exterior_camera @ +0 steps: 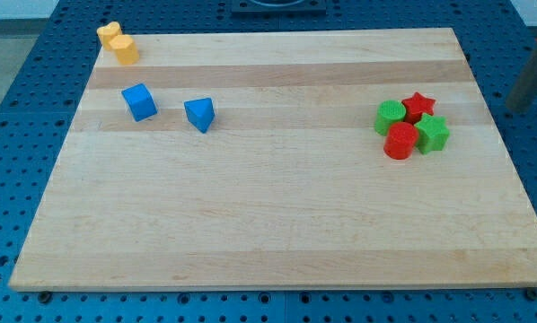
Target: Push the red star into the yellow heart
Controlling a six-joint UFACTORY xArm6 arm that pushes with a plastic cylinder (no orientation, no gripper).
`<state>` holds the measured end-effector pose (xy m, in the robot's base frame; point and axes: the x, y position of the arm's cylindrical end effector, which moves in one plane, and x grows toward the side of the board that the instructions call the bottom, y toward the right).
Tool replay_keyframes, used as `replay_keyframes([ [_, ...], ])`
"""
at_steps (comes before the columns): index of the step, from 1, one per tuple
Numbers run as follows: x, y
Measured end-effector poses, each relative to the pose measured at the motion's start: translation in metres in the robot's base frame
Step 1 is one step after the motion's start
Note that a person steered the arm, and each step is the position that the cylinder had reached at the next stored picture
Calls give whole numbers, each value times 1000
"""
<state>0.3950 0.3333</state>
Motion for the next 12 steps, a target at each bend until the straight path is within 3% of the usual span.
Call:
replay_keyframes([
  [1, 7, -40],
  [3, -19, -169],
  [4, -16, -185],
  [5, -4, -165],
  [6, 28, -199],
  [7, 12, -254],
  [8, -33, -278],
  [10, 9, -263],
  [11, -18, -216],
  [12, -50, -217],
])
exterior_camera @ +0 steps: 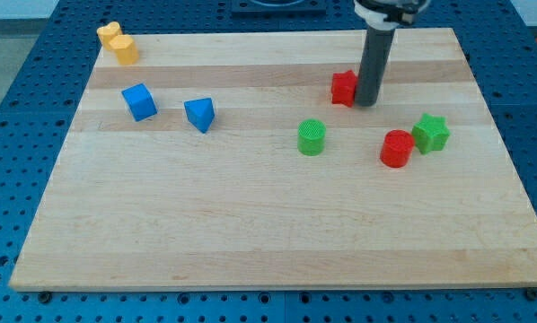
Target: Push the red star into the yellow heart
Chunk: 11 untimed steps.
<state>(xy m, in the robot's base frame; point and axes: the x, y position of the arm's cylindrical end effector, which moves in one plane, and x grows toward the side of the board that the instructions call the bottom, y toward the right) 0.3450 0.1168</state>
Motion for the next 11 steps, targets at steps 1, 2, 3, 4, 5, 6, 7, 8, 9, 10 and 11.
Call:
replay_keyframes([
  [1, -37, -50],
  [2, -69, -122],
  [3, -94, -197],
  [4, -86, -195],
  [5, -97, -187],
  [6, -118, -234],
  [7, -121, -290],
  [8, -119, -294],
  [9, -103, -294],
  [10, -87, -302],
  [11, -68, -306],
])
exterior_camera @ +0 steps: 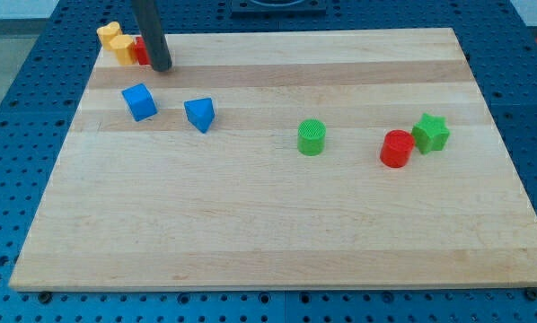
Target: Push the red star into the yellow heart
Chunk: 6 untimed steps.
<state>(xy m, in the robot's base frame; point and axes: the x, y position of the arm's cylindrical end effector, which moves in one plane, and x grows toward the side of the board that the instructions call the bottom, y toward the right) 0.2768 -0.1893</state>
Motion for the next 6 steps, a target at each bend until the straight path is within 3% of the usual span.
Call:
replay_keyframes([
  [3, -37, -38],
  [5, -35, 0],
  [6, -66, 12],
])
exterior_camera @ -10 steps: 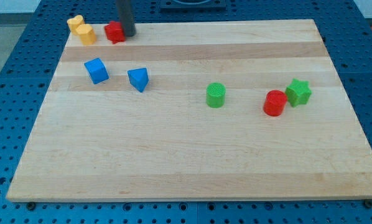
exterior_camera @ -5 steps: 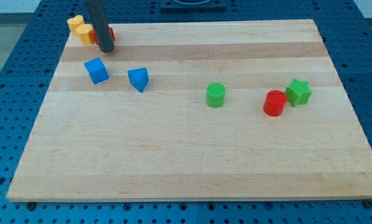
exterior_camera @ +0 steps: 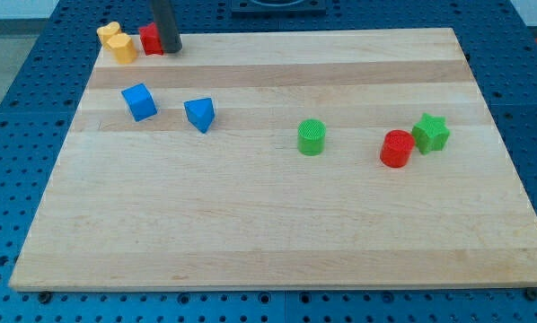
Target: Push the red star into the yellow heart
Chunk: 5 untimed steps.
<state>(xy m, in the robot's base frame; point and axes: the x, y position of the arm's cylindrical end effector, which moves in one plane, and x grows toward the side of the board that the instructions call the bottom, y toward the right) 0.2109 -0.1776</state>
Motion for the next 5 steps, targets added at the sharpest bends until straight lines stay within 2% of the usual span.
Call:
replay_keyframes([
  [2, -9, -43],
  [3, -9, -27],
  [5, 13, 116],
])
